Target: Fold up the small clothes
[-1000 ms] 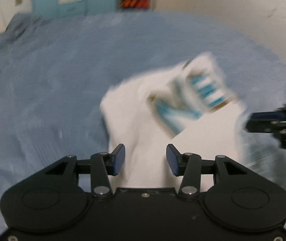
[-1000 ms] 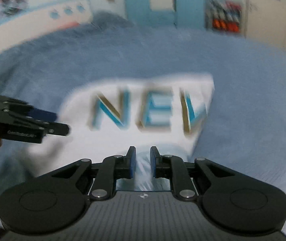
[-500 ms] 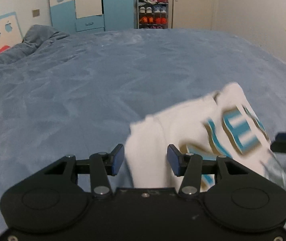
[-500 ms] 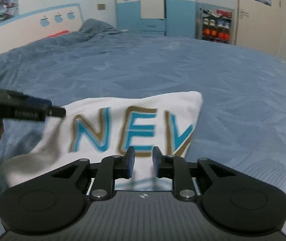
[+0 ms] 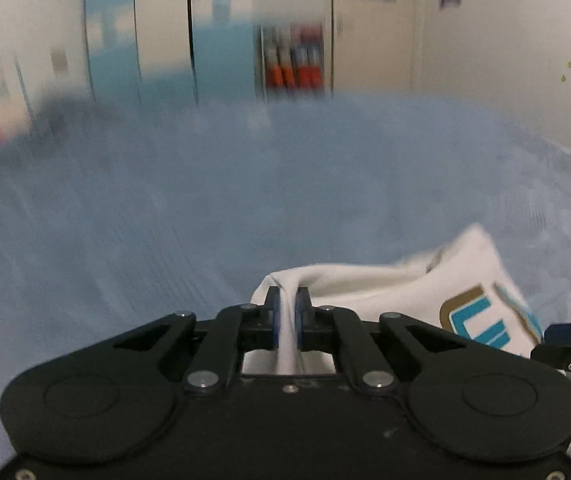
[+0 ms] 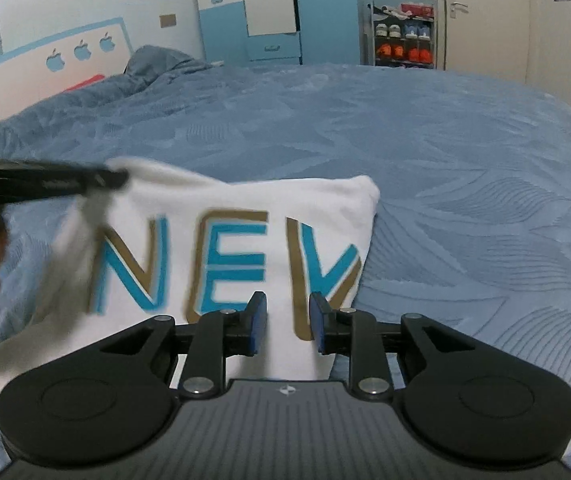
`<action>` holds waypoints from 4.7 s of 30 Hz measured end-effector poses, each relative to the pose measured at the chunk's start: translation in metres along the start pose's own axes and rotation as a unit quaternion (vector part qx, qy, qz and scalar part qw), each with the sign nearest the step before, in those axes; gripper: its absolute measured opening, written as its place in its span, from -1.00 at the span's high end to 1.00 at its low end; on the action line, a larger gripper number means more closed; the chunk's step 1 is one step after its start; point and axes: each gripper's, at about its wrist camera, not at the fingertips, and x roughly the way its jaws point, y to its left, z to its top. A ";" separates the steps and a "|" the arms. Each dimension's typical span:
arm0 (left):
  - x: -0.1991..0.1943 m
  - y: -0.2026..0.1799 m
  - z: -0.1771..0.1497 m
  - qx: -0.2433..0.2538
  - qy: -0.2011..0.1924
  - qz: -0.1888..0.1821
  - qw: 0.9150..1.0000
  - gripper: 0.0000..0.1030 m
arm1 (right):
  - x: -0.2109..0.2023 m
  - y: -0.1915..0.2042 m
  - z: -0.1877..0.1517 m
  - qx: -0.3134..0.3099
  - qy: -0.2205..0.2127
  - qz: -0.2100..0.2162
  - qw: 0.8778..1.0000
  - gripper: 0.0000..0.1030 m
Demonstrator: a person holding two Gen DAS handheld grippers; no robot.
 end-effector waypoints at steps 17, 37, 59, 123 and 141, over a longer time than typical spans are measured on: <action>-0.014 -0.005 -0.018 -0.040 -0.034 0.080 0.995 0.11 | -0.009 0.015 0.013 0.036 -0.095 -0.039 0.994 0.39; 0.004 -0.007 -0.043 -0.079 0.045 0.022 0.996 0.00 | 0.048 0.024 0.024 0.060 -0.001 -0.046 0.997 0.39; -0.098 -0.032 -0.068 0.035 0.103 -0.027 0.994 -0.03 | -0.033 0.036 -0.013 -0.042 0.060 0.071 0.995 0.32; -0.018 0.019 -0.079 -0.189 0.168 -0.125 0.959 0.58 | 0.020 -0.031 -0.017 0.166 0.074 0.103 0.978 0.50; -0.076 -0.110 0.014 -0.147 0.102 -0.184 0.967 0.65 | -0.115 -0.123 0.049 0.107 0.012 0.058 0.992 0.55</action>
